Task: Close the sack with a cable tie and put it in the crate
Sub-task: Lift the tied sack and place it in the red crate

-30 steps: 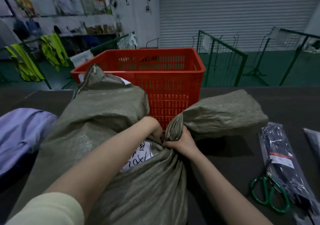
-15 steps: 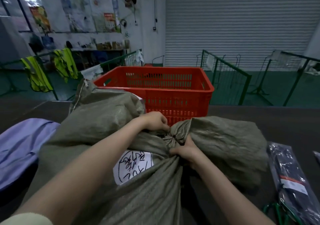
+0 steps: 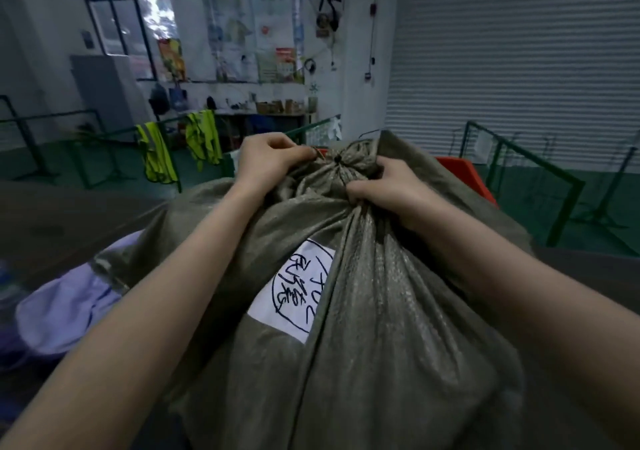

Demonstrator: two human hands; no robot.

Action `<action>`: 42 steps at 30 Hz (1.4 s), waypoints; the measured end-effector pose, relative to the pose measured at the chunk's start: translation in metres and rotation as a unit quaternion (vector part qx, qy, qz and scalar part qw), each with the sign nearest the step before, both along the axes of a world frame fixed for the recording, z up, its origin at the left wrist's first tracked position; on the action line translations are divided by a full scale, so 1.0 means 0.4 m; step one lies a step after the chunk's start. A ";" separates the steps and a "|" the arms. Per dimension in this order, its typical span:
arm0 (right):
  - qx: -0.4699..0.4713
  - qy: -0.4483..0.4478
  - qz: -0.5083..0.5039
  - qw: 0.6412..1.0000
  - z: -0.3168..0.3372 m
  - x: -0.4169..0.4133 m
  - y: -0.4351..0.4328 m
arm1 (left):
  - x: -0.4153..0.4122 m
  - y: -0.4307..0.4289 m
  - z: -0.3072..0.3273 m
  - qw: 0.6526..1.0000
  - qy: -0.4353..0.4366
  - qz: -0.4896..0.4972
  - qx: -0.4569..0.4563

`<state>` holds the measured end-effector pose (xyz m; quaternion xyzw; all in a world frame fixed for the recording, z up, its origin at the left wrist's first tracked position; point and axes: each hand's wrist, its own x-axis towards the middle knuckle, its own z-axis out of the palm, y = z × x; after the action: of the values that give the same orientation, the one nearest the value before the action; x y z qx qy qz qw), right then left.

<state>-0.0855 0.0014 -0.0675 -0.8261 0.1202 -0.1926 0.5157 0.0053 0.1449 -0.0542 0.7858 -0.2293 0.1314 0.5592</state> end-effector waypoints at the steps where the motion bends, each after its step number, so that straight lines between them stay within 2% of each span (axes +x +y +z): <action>1: -0.015 0.006 0.009 1.000 0.017 0.004 0.013 | 0.002 0.015 0.001 1.000 0.001 0.013 -0.013; 5: -0.071 0.034 0.045 0.996 0.072 0.010 0.025 | 0.007 0.046 -0.009 0.998 0.016 0.036 -0.055; 8: -0.072 0.067 0.048 0.994 0.040 0.025 0.005 | 0.022 0.046 -0.057 0.998 0.050 0.030 -0.029; 13: -0.172 0.136 -0.007 0.976 -0.077 0.037 -0.029 | 0.069 0.078 -0.156 0.973 0.155 -0.017 0.169; 16: -0.155 0.122 -0.012 0.980 -0.119 0.026 -0.023 | 0.066 0.124 -0.166 0.961 0.191 -0.059 0.190; 17: -0.147 0.110 -0.016 0.983 -0.124 0.020 -0.018 | 0.065 0.146 -0.170 0.951 0.214 -0.090 0.206; 19: -0.142 0.116 0.002 0.983 -0.120 0.007 -0.010 | 0.056 0.185 -0.184 0.907 0.260 -0.162 0.289; 21: -0.167 0.196 0.073 0.963 -0.092 -0.018 -0.002 | 0.045 0.207 -0.211 0.862 0.268 -0.218 0.370; 23: -0.236 0.276 0.124 0.924 -0.054 -0.059 0.008 | 0.050 0.208 -0.250 0.861 0.218 -0.198 0.415; 25: -0.317 0.312 0.106 0.889 -0.049 -0.099 0.010 | 0.064 0.212 -0.290 0.892 0.155 -0.132 0.404; 27: -0.358 0.338 0.058 0.869 -0.082 -0.125 0.015 | 0.068 0.212 -0.328 0.923 0.102 -0.059 0.367; 29: -0.345 0.303 0.012 0.888 -0.125 -0.130 0.025 | 0.057 0.203 -0.349 0.936 0.036 0.017 0.350; 31: -0.315 0.226 -0.047 0.920 -0.154 -0.128 0.039 | 0.035 0.192 -0.357 0.938 -0.002 0.062 0.342; 36: -0.260 0.111 -0.122 0.952 -0.138 -0.114 0.053 | 0.024 0.175 -0.289 0.978 0.033 0.105 0.179; 42: -0.271 0.020 -0.145 0.951 -0.009 -0.076 0.058 | 0.024 0.156 -0.185 0.980 0.042 0.152 0.122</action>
<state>-0.1158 0.0245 -0.0710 -0.9123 0.1925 -0.2739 0.2359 0.0150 0.2073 -0.1282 0.8786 -0.0976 0.1532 0.4417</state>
